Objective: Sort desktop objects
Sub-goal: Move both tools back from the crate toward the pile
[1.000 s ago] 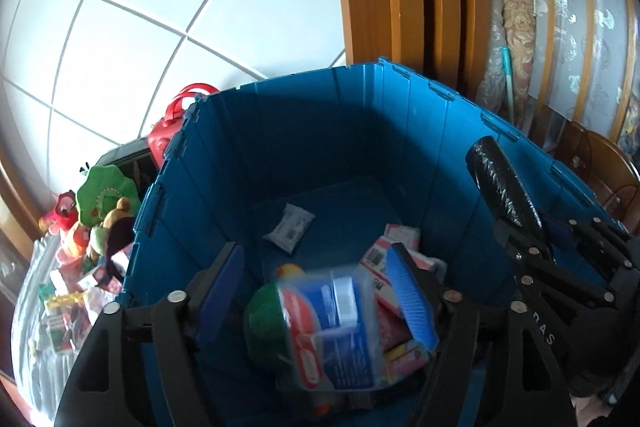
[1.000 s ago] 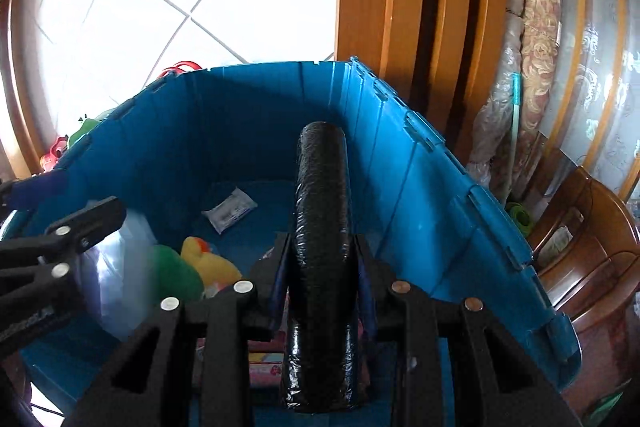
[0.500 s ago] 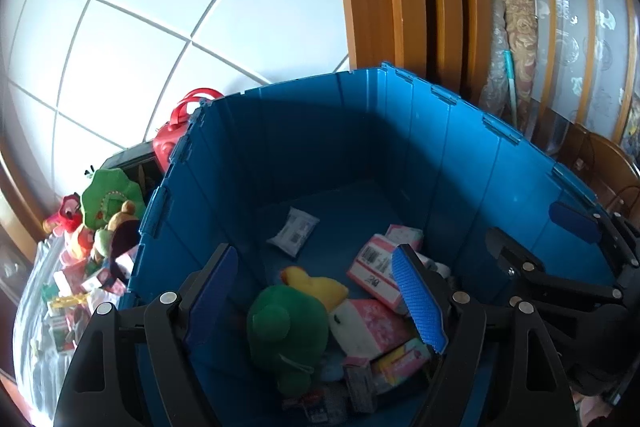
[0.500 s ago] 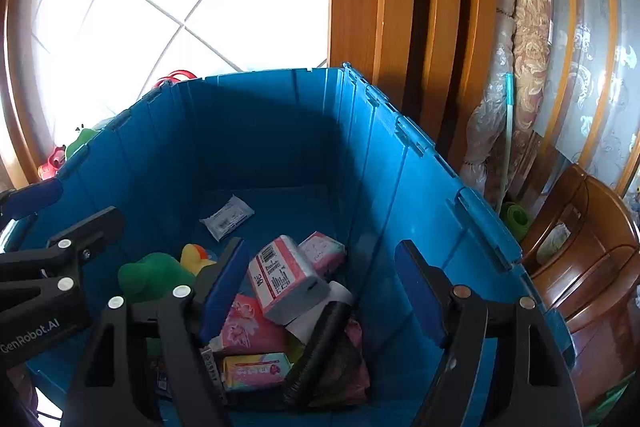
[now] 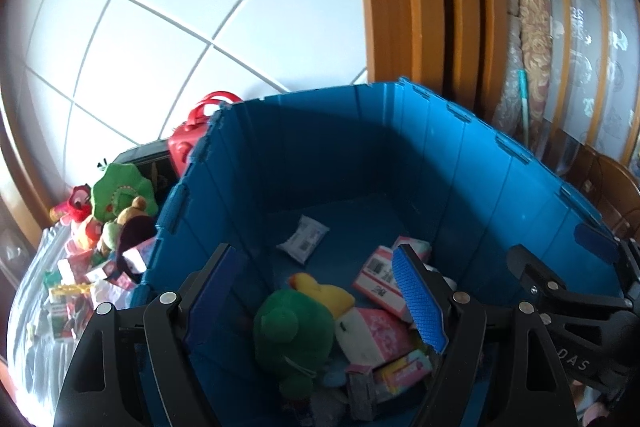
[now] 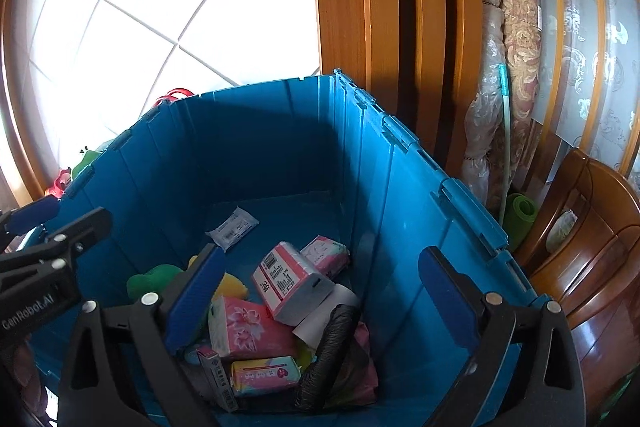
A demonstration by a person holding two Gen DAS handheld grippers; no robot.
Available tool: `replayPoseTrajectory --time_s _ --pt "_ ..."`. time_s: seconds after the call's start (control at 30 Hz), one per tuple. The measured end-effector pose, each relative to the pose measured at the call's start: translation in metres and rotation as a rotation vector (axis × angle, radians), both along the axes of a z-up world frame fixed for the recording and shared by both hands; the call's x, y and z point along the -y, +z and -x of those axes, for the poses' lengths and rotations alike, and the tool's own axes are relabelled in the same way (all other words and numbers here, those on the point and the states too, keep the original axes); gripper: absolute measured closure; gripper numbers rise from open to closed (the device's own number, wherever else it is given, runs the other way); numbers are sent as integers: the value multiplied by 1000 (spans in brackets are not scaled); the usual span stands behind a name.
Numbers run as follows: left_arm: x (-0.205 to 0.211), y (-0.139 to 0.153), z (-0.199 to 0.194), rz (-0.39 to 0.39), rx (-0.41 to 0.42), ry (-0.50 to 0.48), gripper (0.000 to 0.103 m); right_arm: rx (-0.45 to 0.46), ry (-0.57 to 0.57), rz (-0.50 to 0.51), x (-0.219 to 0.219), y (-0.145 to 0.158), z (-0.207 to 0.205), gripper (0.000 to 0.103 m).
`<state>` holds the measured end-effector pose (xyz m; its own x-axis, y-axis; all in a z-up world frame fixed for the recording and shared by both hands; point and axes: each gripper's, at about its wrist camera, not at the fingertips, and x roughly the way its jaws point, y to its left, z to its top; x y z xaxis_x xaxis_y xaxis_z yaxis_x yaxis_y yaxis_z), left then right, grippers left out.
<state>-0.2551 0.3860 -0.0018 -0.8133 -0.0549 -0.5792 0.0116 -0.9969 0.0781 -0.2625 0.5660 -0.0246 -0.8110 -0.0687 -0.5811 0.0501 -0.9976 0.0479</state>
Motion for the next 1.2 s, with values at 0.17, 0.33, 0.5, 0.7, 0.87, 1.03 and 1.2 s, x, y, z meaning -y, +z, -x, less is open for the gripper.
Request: replayPoseTrajectory --time_s 0.17,0.33,0.5,0.7,0.87,1.03,1.2 --pt "21 6 -20 2 -30 50 22 -2 15 9 6 2 -3 0" --pt "62 19 -54 -30 -82 127 20 -24 37 -9 30 10 -15 0" --pt "123 24 -93 -37 -124 224 19 -105 98 48 66 32 -43 0" --pt "219 -2 -136 -40 -83 368 18 -179 241 79 155 44 -80 0" --pt "308 -31 -176 -46 -32 470 18 -179 362 56 256 38 -108 0" --pt "393 -60 -214 -20 35 511 18 -119 414 32 349 12 -134 0" --pt "465 -100 -232 -42 140 569 18 4 430 -15 408 -29 -147 0"
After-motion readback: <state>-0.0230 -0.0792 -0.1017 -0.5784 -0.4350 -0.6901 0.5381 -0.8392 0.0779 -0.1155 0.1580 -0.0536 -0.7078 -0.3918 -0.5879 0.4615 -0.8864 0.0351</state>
